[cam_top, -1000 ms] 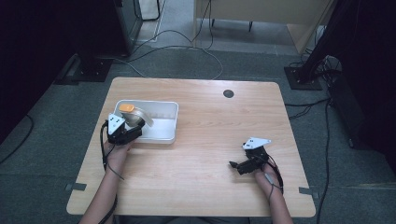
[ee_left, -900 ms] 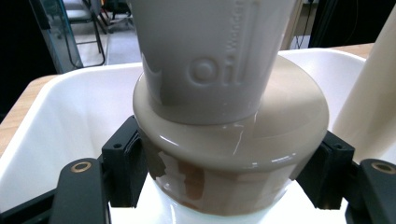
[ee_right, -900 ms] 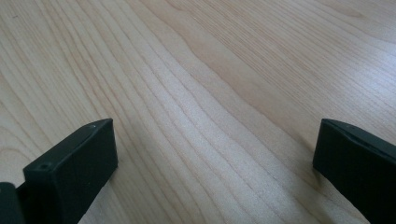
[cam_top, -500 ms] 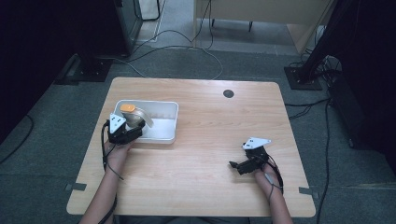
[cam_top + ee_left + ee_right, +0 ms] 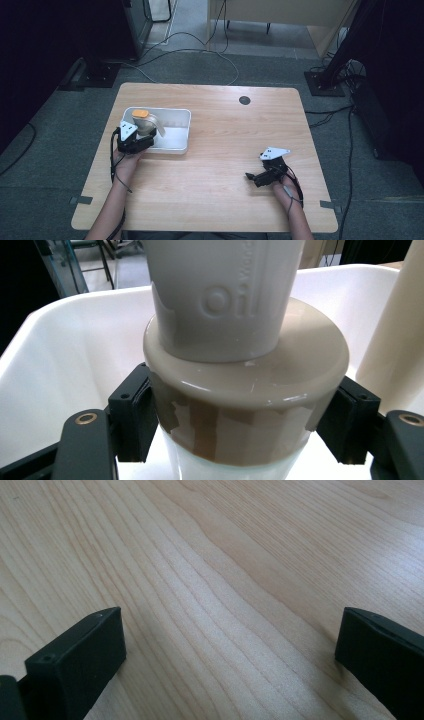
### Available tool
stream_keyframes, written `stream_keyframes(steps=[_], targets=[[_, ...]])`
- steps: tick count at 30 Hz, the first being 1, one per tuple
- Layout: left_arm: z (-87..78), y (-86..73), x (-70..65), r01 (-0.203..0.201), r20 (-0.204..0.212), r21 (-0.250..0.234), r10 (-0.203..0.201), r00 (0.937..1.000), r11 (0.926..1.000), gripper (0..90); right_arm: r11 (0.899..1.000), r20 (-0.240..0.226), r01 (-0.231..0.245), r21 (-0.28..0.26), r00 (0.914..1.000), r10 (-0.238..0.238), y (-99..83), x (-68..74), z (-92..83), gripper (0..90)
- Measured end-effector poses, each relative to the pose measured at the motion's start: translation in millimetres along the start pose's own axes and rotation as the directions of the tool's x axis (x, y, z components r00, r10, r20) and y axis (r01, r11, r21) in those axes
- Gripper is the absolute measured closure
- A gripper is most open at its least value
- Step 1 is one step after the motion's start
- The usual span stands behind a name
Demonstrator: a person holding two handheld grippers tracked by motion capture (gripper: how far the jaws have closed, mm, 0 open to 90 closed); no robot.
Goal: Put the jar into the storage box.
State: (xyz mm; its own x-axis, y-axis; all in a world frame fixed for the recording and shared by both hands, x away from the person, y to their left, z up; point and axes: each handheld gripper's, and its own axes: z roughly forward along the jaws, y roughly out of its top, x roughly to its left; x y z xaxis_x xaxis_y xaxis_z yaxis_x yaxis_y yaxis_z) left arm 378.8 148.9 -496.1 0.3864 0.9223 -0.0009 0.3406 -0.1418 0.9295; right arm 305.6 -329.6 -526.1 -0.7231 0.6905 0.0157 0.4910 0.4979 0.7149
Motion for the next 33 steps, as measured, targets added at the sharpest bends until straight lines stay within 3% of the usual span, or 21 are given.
stream_keyframes(steps=[14,15,19,24,29,31,33], targets=[[-2.6,3.0,3.7,0.017,0.03,0.021,-0.017,0.9994,0.9996,27.8,1.0,0.0,0.002,0.001,1.0,-0.002,0.0,-0.1,-0.1,0.0],[-2.6,3.0,3.7,0.017,0.03,0.021,-0.017,0.9994,0.9996,23.6,1.0,0.0,0.002,0.001,1.0,-0.002,0.0,-0.1,-0.1,0.0],[-3.6,4.3,3.9,0.025,0.036,0.027,-0.026,0.999,0.9993,23.6,1.0,0.0,0.0,0.0,1.0,0.0,0.0,0.0,0.0,0.0],[-5.5,6.2,1.5,-0.014,0.024,0.041,0.013,0.9996,0.9991,22.0,1.0,0.0,0.0,0.001,1.0,0.0,0.0,0.0,-0.1,0.0],[-8.6,8.1,1.5,-0.021,0.023,0.04,0.02,0.9995,0.999,21.9,1.0,0.0,0.001,0.0,1.0,-0.001,0.0,-0.1,0.0,0.0],[-10.8,9.3,1.5,-0.042,0.003,0.049,0.042,0.9991,0.9979,21.9,1.0,0.0,0.0,0.0,1.0,0.0,0.0,0.0,-0.1,0.0],[-13.6,11.1,3.6,-0.028,0.008,0.061,0.027,0.9996,0.9977,21.8,1.0,0.0,0.001,0.0,1.0,-0.001,0.0,-0.1,0.0,0.0]])
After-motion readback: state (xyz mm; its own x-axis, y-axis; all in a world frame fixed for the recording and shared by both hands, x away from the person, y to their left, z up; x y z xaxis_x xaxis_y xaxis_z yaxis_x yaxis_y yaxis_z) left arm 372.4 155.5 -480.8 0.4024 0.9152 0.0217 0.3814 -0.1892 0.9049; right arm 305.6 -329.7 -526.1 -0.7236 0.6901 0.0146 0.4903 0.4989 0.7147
